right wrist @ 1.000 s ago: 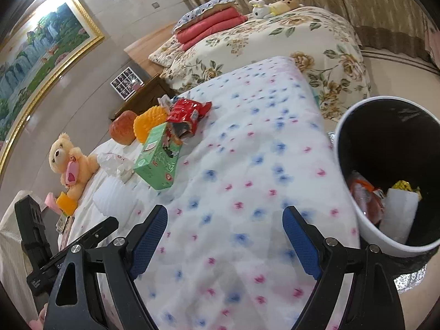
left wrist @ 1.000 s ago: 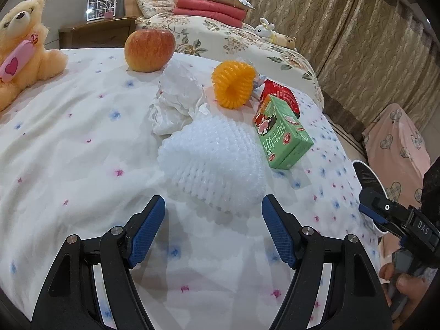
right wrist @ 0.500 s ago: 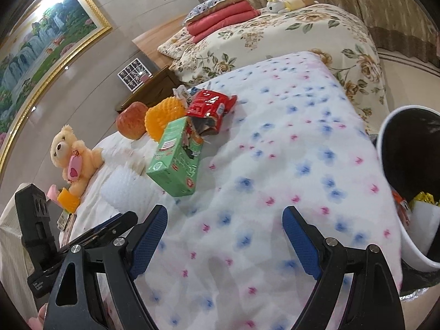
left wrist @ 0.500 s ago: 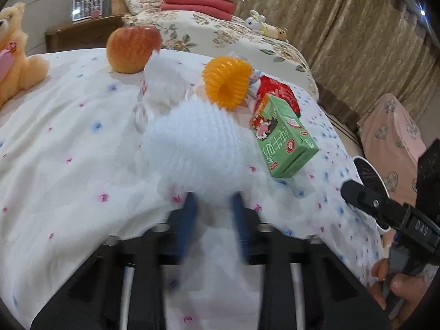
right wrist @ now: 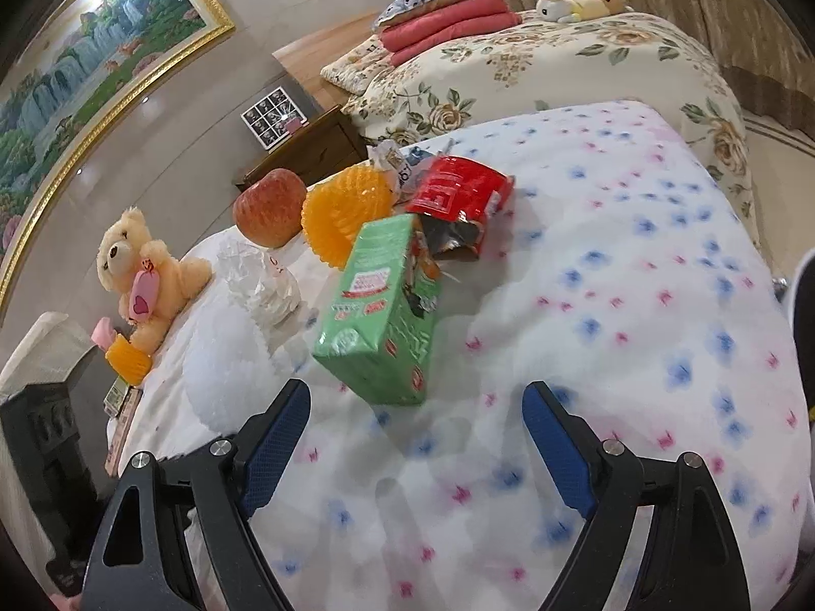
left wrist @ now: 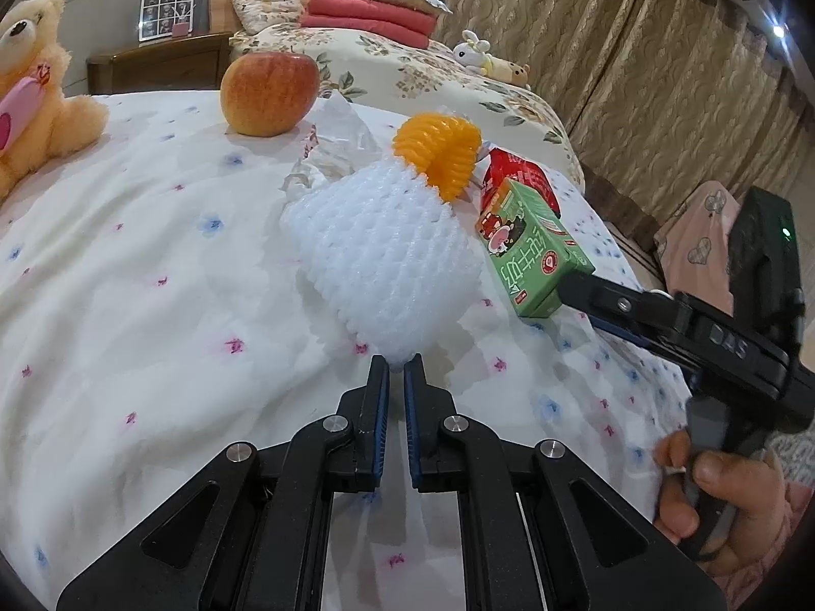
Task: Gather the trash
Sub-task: 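Grasp the white foam net with the left tool while the right tool grasps the green juice box, then carry the white foam net and green juice box over the bin with both tools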
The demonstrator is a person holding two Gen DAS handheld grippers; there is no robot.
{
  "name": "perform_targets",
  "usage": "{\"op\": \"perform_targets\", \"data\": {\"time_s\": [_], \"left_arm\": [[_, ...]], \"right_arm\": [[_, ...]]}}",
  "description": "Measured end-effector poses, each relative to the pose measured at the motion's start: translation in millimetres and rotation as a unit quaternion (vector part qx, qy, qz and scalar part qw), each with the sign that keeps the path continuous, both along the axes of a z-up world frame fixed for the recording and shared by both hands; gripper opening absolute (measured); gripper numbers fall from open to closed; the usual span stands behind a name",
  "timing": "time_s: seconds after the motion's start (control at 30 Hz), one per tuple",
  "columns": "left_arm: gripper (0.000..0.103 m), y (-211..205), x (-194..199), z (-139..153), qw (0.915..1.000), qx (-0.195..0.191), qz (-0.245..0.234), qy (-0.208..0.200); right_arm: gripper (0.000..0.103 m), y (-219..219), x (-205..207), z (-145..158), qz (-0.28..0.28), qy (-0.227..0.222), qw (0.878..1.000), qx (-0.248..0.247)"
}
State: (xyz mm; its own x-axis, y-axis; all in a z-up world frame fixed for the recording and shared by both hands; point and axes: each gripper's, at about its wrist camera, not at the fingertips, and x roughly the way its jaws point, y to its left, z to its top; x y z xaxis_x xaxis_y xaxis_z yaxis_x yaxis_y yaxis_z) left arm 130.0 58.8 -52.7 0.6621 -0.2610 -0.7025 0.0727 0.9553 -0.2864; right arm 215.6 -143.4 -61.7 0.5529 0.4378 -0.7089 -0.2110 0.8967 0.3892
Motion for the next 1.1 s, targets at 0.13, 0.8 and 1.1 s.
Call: {"op": "perform_targets", "data": {"time_s": [0.13, 0.8, 1.1], "left_arm": [[0.005, 3, -2, -1, 1.0000, -0.006, -0.001, 0.004], [0.016, -5, 14, 3, 0.9997, 0.002, 0.025, 0.005], [0.010, -19, 3, 7, 0.9999, 0.005, 0.001, -0.010]], "right_arm": [[0.077, 6, 9, 1, 0.001, -0.003, 1.000, -0.011], [0.033, -15, -18, 7, -0.014, -0.015, 1.000, 0.001], [0.032, -39, -39, 11, -0.033, -0.021, 0.999, 0.002]]}}
